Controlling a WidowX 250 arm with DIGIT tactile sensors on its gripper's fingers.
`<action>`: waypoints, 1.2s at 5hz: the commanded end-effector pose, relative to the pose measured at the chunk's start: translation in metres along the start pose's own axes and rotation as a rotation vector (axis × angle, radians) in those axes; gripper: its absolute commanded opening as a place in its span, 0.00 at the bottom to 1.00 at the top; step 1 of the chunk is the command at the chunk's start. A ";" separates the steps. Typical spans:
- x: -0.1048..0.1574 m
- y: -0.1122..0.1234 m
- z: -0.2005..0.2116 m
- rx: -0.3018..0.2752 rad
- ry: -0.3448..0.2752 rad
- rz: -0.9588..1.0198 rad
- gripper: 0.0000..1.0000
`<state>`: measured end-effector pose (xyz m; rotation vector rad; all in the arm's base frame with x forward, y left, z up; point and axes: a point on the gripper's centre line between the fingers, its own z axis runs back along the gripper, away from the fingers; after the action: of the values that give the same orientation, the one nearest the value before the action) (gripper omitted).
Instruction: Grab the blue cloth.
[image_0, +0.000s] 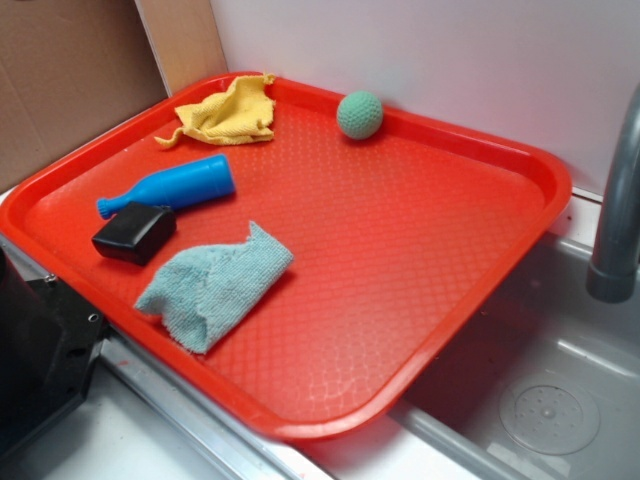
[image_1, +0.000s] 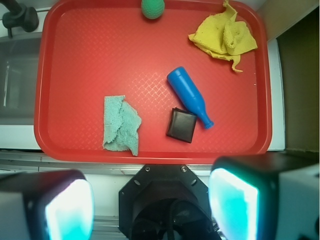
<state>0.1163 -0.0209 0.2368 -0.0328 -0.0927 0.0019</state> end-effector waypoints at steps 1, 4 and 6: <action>0.000 0.000 0.000 0.000 0.000 0.000 1.00; 0.000 -0.018 -0.073 -0.011 -0.008 0.179 1.00; 0.008 -0.024 -0.148 0.008 0.057 0.152 1.00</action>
<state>0.1361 -0.0468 0.0854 -0.0212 -0.0078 0.1691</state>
